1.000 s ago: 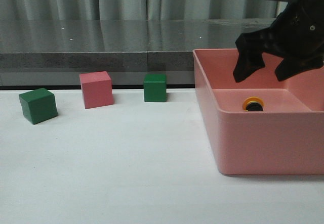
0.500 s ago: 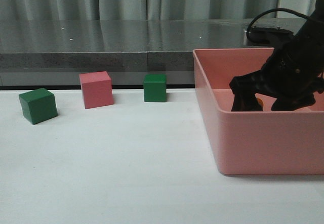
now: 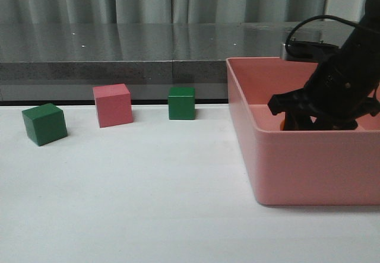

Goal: Place and stand button with both arms
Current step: 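Close the right gripper on the button's black body and lift, then carry the button out of the bin and lower it onto the table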

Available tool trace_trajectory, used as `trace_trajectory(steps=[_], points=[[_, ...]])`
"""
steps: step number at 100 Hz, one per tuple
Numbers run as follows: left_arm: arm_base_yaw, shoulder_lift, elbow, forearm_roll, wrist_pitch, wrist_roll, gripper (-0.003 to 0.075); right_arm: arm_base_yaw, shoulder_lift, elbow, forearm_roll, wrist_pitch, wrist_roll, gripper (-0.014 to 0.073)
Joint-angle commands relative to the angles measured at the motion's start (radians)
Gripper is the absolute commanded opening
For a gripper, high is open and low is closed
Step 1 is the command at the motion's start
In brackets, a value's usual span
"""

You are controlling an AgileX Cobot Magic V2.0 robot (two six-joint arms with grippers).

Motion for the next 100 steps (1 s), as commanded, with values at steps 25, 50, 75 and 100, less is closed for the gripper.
trace_trajectory(steps=[25,50,75,100], points=[[0.001,-0.031,0.046,-0.001,-0.085,-0.008,-0.002,0.059,-0.176,-0.246,0.01,0.23,-0.097,0.0055],[0.001,-0.031,0.046,-0.001,-0.085,-0.008,-0.002,0.187,-0.171,-0.452,0.013,0.367,-0.26,0.0055],[0.001,-0.031,0.046,-0.001,-0.085,-0.008,-0.002,0.322,-0.029,-0.545,0.019,0.389,-0.628,0.0055],[0.001,-0.031,0.046,-0.001,-0.085,-0.008,-0.002,0.429,0.145,-0.623,0.019,0.394,-0.789,0.0055]])
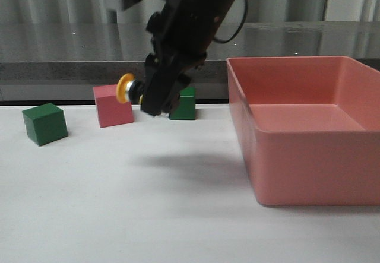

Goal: Place and stand button with both arms
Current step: 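Carry the button out of the bin and lower it onto the table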

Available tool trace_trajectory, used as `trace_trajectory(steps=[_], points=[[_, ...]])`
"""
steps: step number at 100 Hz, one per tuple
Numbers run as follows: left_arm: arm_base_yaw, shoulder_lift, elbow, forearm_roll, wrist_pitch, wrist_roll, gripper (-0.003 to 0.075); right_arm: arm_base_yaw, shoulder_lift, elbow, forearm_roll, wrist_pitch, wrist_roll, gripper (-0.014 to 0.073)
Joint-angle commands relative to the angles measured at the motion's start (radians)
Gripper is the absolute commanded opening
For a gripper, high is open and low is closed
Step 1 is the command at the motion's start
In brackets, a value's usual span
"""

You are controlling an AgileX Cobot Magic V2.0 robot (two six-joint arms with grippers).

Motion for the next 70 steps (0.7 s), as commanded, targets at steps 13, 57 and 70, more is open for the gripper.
trace_trajectory(steps=[13,57,70], points=[[0.001,-0.031,0.046,-0.001,-0.085,-0.008,-0.002,0.067,0.051,-0.094,0.022,-0.038,-0.146,0.0055],[0.001,-0.031,0.046,-0.001,-0.085,-0.008,-0.002,0.09,0.131,-0.101,0.022,-0.1,-0.196,0.0194],[0.001,-0.031,0.046,-0.001,-0.085,-0.008,-0.002,0.09,0.134,-0.101,0.022,-0.08,-0.196,0.0436]])
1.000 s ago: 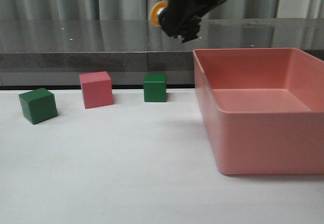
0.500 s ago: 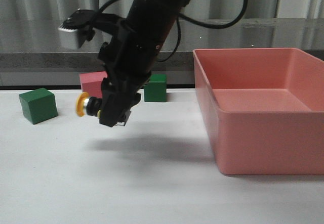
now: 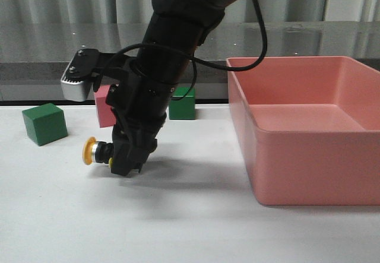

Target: Place and stand button with both arms

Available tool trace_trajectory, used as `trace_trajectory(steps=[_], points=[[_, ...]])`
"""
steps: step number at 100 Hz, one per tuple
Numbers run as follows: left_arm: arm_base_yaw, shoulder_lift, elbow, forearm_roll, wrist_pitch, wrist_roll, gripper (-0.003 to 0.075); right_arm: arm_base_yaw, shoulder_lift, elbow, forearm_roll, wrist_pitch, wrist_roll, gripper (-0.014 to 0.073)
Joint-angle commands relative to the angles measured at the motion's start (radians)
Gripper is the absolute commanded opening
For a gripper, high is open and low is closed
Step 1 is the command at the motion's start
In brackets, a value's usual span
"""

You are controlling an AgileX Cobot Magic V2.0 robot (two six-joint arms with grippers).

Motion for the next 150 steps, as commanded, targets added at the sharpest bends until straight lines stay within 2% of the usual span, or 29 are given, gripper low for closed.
trace_trajectory(steps=[1,9,16,36,43,52,59,69,74,81,84,106,119,133,150], points=[[0.001,-0.031,0.046,-0.001,-0.085,-0.008,-0.002,-0.002,-0.064,-0.032,0.022,-0.002,-0.014,0.0448],[0.001,-0.031,0.046,-0.001,-0.085,-0.008,-0.002,-0.002,-0.064,-0.038,0.022,-0.003,-0.013,0.0564],[0.001,-0.031,0.046,-0.001,-0.085,-0.008,-0.002,-0.002,-0.064,-0.049,0.022,-0.004,-0.004,0.0602],[0.001,-0.031,0.046,-0.001,-0.085,-0.008,-0.002,-0.006,-0.091,-0.135,0.02,0.072,0.108,0.0595],[0.001,-0.031,0.046,-0.001,-0.085,-0.008,-0.002,-0.015,-0.118,-0.176,0.02,0.129,0.167,0.0564],[0.001,-0.031,0.046,-0.001,-0.085,-0.008,-0.002,-0.035,-0.159,-0.224,0.013,0.225,0.276,0.0453],[0.001,-0.031,0.046,-0.001,-0.085,-0.008,-0.002,-0.062,-0.189,-0.261,0.001,0.305,0.348,0.0312],[0.001,-0.031,0.046,-0.001,-0.085,-0.008,-0.002,-0.119,-0.227,-0.302,-0.008,0.414,0.392,0.0086],[0.001,-0.031,0.046,-0.001,-0.085,-0.008,-0.002,-0.155,-0.246,-0.314,-0.008,0.453,0.411,0.0001],[0.001,-0.031,0.046,-0.001,-0.085,-0.008,-0.002,-0.21,-0.277,-0.318,-0.008,0.474,0.453,-0.0078],[0.001,-0.031,0.046,-0.001,-0.085,-0.008,-0.002,-0.234,-0.29,-0.318,-0.008,0.477,0.474,-0.0066],[0.001,-0.031,0.046,-0.001,-0.085,-0.008,-0.002,-0.451,-0.403,-0.314,-0.015,0.458,0.708,-0.0061],[0.001,-0.031,0.046,-0.001,-0.085,-0.008,-0.002,-0.569,-0.493,-0.259,-0.025,0.412,0.741,-0.0061],[0.001,-0.031,0.046,-0.001,-0.085,-0.008,-0.002,-0.664,-0.632,-0.103,-0.025,0.292,0.741,-0.0061],[0.001,-0.031,0.046,-0.001,-0.085,-0.008,-0.002,-0.721,-0.842,0.214,-0.031,0.038,0.738,-0.0061]])
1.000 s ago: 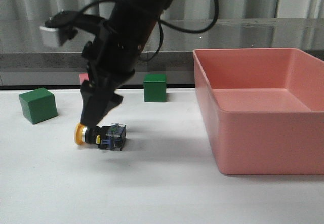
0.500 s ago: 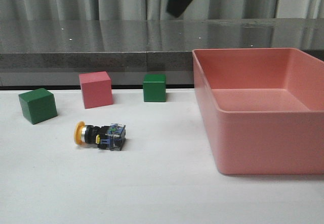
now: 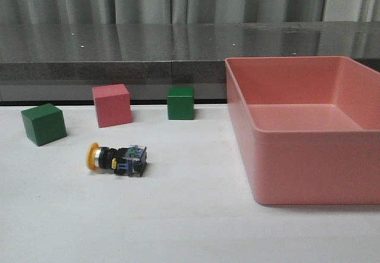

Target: Place and stand button with both arms

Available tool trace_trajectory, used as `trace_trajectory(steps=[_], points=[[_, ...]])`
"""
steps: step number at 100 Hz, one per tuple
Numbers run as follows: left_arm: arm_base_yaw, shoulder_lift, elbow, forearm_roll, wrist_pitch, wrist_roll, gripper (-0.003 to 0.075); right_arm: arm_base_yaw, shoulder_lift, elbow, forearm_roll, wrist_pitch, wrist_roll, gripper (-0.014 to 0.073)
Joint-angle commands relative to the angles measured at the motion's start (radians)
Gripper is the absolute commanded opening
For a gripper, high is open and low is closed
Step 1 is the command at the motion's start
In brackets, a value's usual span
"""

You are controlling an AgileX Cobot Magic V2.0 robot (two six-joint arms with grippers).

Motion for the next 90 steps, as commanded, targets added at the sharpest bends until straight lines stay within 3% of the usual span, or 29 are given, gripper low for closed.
trace_trajectory(steps=[1,21,35,55,75,90], points=[[0.001,-0.031,0.046,-0.001,-0.085,-0.008,-0.002,-0.023,-0.158,0.14,0.015,-0.192,-0.002,-0.0061],[0.001,-0.031,0.046,-0.001,-0.085,-0.008,-0.002,-0.025,-0.409,0.572,-0.015,-0.534,-0.021,-0.0061],[0.001,-0.031,0.046,-0.001,-0.085,-0.008,-0.002,-0.025,-0.554,0.794,-0.015,-0.672,-0.021,-0.0061],[0.001,-0.031,0.046,-0.001,-0.085,-0.008,-0.002,-0.025,-0.745,0.932,0.021,-0.713,-0.02,-0.0061],[0.001,-0.031,0.046,-0.001,-0.085,-0.008,-0.002,-0.025,-0.921,0.986,0.032,-0.583,-0.02,-0.0061],[0.001,-0.031,0.046,-0.001,-0.085,-0.008,-0.002,-0.025,-1.025,1.044,0.036,-0.594,-0.02,-0.0061]])
